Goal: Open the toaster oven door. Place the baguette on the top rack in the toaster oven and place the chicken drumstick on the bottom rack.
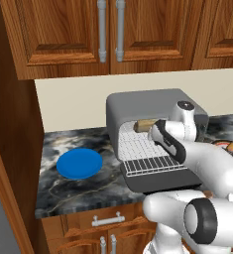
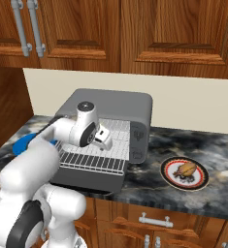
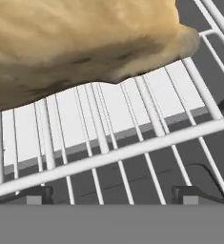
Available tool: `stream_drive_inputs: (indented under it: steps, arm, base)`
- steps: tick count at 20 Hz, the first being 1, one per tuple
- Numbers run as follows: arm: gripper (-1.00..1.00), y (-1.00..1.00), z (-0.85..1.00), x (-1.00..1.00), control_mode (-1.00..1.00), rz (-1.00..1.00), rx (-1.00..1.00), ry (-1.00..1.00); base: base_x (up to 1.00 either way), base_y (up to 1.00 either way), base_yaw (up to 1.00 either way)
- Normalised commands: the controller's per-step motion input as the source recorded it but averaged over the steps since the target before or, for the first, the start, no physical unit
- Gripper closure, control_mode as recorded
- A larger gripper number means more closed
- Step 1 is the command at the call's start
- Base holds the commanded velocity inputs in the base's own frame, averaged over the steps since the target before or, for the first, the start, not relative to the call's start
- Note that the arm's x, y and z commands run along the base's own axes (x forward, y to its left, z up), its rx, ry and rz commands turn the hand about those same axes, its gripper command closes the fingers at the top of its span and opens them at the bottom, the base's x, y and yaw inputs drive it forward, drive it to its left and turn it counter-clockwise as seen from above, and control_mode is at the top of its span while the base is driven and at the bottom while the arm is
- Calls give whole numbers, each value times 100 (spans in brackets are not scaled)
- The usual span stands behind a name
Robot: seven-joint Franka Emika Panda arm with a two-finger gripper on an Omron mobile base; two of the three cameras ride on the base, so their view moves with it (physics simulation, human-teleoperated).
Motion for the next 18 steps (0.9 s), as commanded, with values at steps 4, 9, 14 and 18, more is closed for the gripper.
stream_drive_inputs:
  steps: [4, 9, 14, 18]
  arm:
    - [-100, 0, 0, 53, -100, 0, 0, -7]
    - [-100, 0, 31, -44, -100, 0, 0, -12]
    - [-100, -22, 43, -100, -100, 0, 1, -6]
    - [-100, -89, 3, -100, -100, 0, 5, 0]
  base:
    - [0, 0, 0]
    - [0, 0, 0]
    - [0, 0, 0]
    - [0, 0, 0]
